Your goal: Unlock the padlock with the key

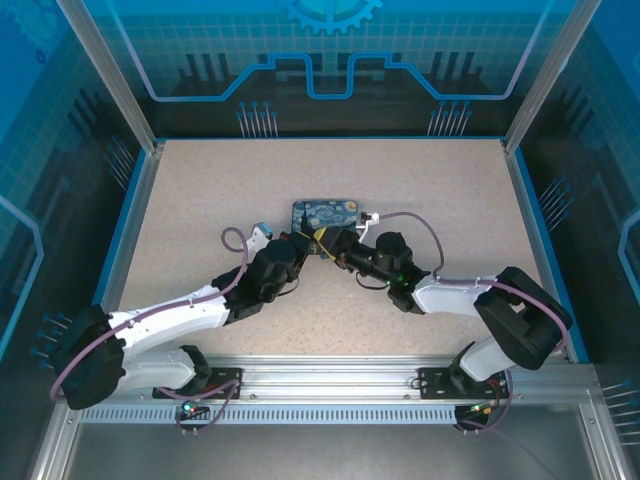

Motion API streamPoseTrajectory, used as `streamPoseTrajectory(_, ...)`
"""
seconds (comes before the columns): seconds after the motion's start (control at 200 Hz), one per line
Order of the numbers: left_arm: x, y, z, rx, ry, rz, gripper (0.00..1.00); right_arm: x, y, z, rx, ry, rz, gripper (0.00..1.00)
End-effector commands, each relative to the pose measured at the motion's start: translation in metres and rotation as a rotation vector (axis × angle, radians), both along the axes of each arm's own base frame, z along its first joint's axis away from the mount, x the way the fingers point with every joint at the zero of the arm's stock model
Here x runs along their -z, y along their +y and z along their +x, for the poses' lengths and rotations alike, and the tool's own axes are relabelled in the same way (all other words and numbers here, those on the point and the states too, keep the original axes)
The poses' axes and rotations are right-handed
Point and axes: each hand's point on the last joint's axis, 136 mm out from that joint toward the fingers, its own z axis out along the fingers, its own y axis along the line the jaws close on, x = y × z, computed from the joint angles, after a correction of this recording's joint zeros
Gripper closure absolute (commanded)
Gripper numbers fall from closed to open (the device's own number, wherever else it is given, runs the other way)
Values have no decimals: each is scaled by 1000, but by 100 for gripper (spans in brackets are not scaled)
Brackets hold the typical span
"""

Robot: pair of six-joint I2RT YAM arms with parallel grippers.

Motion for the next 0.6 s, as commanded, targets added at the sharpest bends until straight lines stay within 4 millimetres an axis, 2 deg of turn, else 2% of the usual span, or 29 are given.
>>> streamPoseTrajectory(0.0, -19, -3, 8, -34, -39, -40, 100, -8, 7, -3, -27, -26, 39, 57)
streamPoseTrajectory(0.595, -22, -6, 13, -41, -58, -49, 100, -5, 17, -9, -82, -23, 76, 75)
